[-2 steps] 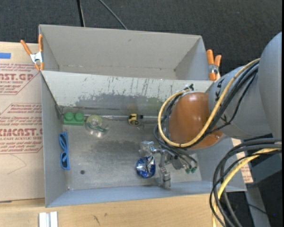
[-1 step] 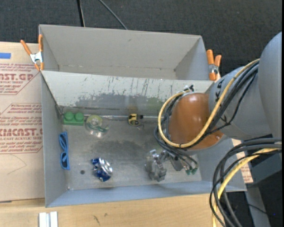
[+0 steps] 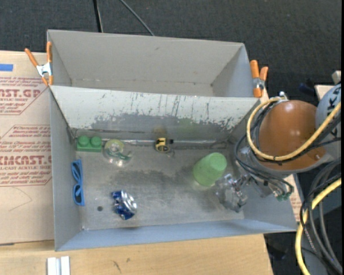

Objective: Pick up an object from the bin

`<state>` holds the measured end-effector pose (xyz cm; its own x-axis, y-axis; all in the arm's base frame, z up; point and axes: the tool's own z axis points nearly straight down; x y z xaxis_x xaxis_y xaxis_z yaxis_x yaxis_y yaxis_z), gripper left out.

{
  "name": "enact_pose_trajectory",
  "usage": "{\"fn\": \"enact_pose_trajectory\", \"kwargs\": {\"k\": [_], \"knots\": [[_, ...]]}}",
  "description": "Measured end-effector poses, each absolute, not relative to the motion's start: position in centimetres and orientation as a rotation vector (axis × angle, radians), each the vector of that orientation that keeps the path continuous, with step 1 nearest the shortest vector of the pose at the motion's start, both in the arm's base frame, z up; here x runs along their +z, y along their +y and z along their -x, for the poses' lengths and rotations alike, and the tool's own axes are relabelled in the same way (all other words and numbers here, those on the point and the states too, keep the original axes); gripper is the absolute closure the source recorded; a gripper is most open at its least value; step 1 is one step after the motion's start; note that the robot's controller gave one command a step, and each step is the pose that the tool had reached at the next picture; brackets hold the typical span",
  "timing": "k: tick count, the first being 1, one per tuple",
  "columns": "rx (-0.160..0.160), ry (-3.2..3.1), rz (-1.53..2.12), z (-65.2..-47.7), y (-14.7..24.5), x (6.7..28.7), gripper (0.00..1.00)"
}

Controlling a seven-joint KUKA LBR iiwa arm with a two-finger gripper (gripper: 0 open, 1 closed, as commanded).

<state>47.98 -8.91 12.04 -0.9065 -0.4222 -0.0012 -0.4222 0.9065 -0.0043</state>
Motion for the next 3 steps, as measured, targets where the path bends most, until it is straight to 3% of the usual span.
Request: {"fn": "enact_pose_trajectory", "kwargs": {"k": [1, 2, 3], "knots": [[0.001, 3.065, 0.688, -48.0, -8.4, 11.9, 0.0], [-0.002, 3.066, 0.643, -57.6, -7.1, 12.0, 0.0], [0.001, 2.991, 0.956, -59.1, -8.3, 6.9, 0.0]]}}
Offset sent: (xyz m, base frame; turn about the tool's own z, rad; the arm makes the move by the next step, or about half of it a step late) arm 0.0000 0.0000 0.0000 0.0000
